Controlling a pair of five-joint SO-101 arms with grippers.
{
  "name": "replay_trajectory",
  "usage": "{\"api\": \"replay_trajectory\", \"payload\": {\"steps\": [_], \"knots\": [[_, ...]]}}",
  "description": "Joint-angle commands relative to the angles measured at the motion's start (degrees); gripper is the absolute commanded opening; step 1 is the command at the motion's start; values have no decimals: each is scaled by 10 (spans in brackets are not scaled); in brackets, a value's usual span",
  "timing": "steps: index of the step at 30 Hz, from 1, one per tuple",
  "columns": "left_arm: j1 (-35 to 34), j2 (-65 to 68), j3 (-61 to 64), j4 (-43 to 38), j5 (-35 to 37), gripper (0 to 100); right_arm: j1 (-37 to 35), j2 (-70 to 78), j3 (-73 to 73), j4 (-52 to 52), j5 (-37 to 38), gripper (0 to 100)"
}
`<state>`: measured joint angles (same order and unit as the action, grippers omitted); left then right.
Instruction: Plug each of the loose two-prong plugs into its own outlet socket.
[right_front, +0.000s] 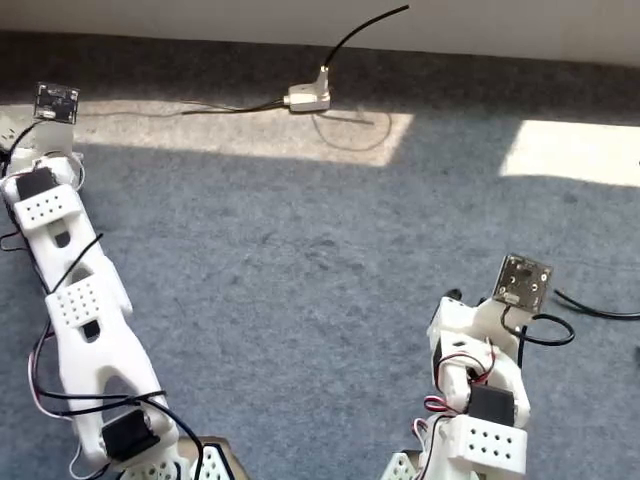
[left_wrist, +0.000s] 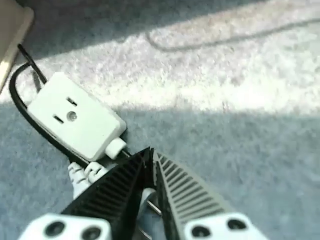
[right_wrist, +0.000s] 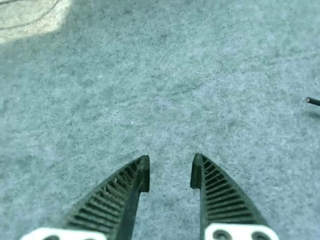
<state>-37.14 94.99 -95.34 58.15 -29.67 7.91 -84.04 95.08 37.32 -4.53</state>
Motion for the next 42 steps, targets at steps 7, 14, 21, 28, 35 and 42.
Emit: {"api": "replay_trajectory", "payload": {"steps": [7, 14, 21, 28, 35, 42], "knots": [[7, -127, 0, 353, -8, 13, -3, -5, 1, -2, 7, 152], [-7, -251, 0, 311, -4, 17, -3, -5, 1, -2, 8, 152], [-73, -287, 4, 100, 167, 152, -3, -5, 1, -2, 9, 152], [-102, -185, 4, 19, 261, 303, -3, -5, 1, -2, 9, 152], [-102, -44, 0, -135, 287, 277, -3, -5, 1, -1, 9, 152], [-94, 21, 3, -211, 322, 374, -3, -5, 1, -1, 9, 152]]}}
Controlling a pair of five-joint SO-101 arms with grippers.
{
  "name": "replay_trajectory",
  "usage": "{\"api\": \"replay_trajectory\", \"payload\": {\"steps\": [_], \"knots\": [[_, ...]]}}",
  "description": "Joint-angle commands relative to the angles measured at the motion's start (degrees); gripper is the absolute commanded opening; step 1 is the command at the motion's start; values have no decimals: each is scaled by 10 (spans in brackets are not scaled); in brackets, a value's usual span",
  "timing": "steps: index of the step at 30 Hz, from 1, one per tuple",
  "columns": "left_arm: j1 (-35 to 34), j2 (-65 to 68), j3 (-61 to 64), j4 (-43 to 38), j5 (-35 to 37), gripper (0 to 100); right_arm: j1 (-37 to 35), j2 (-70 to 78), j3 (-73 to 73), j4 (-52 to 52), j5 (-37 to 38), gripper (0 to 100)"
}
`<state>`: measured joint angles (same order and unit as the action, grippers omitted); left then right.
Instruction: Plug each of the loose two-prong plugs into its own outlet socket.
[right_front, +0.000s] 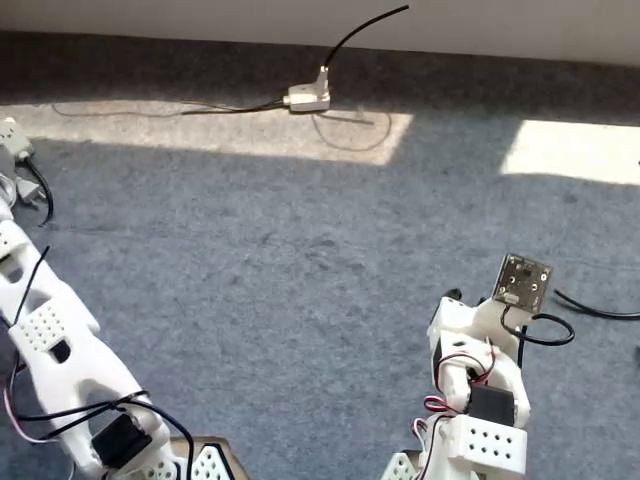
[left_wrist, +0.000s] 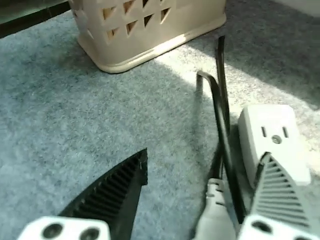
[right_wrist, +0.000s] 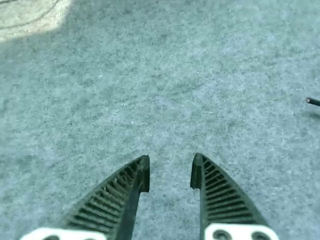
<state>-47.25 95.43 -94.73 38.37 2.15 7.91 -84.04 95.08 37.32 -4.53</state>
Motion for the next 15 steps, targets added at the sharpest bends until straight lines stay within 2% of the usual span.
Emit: {"api": "replay_trajectory", "payload": {"steps": [1, 5, 10, 15], "knots": [[12, 21, -2, -12, 4, 377, -3, -5, 1, -1, 9, 152], [33, 45, -1, -12, 0, 379, -3, -5, 1, -1, 9, 152], [57, 69, -4, -12, -74, 379, -3, -5, 1, 0, 9, 152], [53, 67, -6, -12, -77, 380, -3, -5, 1, 0, 9, 152]]}}
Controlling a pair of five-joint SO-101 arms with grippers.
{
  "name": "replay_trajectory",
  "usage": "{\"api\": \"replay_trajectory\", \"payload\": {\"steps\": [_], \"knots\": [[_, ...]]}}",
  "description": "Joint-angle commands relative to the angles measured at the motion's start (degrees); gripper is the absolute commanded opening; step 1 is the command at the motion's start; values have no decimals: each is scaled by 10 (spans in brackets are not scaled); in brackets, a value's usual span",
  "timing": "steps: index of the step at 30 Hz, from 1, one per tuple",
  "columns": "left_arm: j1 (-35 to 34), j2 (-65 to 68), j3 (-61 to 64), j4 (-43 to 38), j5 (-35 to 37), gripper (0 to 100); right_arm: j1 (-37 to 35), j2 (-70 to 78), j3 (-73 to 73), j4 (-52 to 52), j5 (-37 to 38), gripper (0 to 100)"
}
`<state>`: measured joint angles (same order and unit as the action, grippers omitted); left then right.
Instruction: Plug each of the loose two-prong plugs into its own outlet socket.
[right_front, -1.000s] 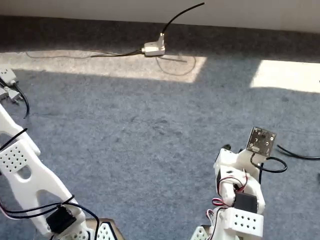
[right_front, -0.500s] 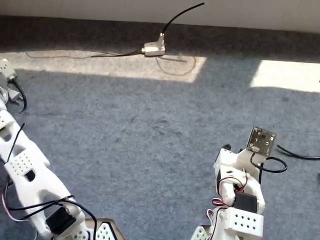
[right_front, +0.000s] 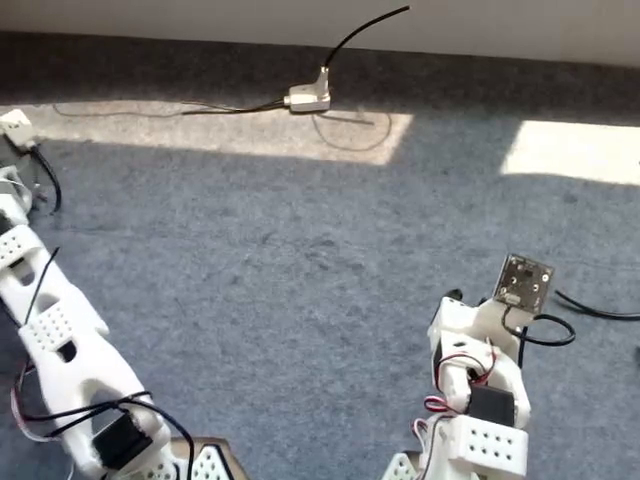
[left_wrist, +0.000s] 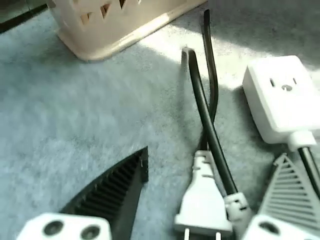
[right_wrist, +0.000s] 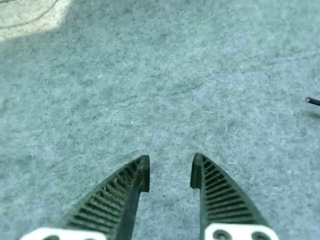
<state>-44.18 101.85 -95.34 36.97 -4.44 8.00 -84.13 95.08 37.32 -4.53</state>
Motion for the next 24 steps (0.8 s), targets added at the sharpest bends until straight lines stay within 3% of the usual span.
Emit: {"api": "replay_trajectory", "payload": {"steps": [1, 5, 9, 17, 19, 24], "knots": [[22, -1, 0, 2, -11, 380, -4, -4, 1, 0, 9, 152], [23, -9, 5, 15, -12, 380, -4, -4, 1, 0, 9, 152], [40, -8, 6, 84, -69, 364, -4, -4, 1, 0, 9, 152], [44, -9, 13, 185, -73, 0, -4, -4, 1, 0, 9, 152], [33, -10, 13, 215, -73, 37, -4, -4, 1, 0, 9, 152], [21, -15, 7, 319, -73, 7, -4, -4, 1, 0, 9, 152]]}}
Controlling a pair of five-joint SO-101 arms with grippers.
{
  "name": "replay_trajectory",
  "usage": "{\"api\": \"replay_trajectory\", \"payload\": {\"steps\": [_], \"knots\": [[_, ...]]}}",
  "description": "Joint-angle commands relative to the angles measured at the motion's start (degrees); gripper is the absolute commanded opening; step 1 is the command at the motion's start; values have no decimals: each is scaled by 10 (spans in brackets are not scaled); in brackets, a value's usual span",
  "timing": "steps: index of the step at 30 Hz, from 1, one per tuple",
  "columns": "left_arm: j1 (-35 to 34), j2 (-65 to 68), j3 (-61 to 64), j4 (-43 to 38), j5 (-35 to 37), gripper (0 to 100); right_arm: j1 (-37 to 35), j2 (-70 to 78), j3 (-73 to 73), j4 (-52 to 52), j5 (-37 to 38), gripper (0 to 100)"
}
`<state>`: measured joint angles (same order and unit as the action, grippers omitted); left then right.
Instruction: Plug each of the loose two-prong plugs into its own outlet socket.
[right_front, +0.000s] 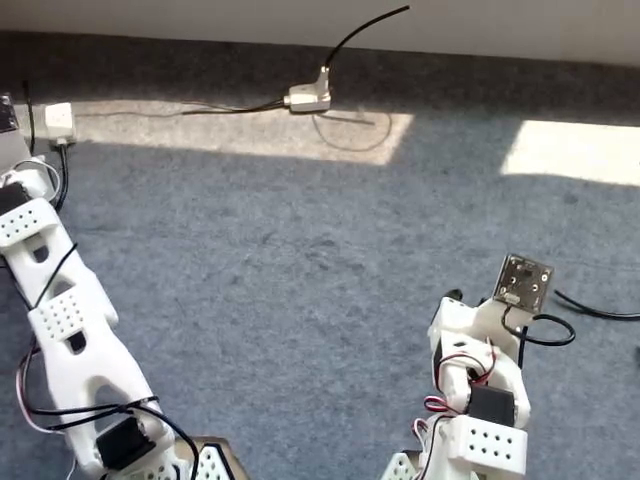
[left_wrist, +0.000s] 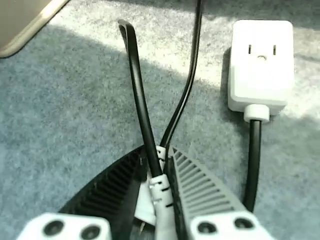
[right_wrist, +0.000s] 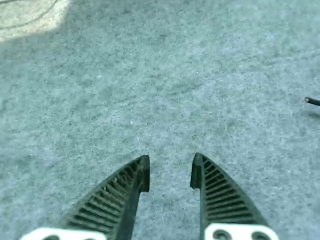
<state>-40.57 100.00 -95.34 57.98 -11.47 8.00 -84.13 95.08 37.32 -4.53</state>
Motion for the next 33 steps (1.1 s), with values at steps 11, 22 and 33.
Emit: {"api": "replay_trajectory", "payload": {"steps": [11, 22, 33], "knots": [[25, -154, 1, 447, -145, 6, -4, -4, 1, -1, 9, 152], [67, -267, 0, 447, -141, 7, -4, -4, 1, -1, 9, 152], [109, -444, 0, 440, -126, 303, -4, -4, 1, -1, 9, 152]]}}
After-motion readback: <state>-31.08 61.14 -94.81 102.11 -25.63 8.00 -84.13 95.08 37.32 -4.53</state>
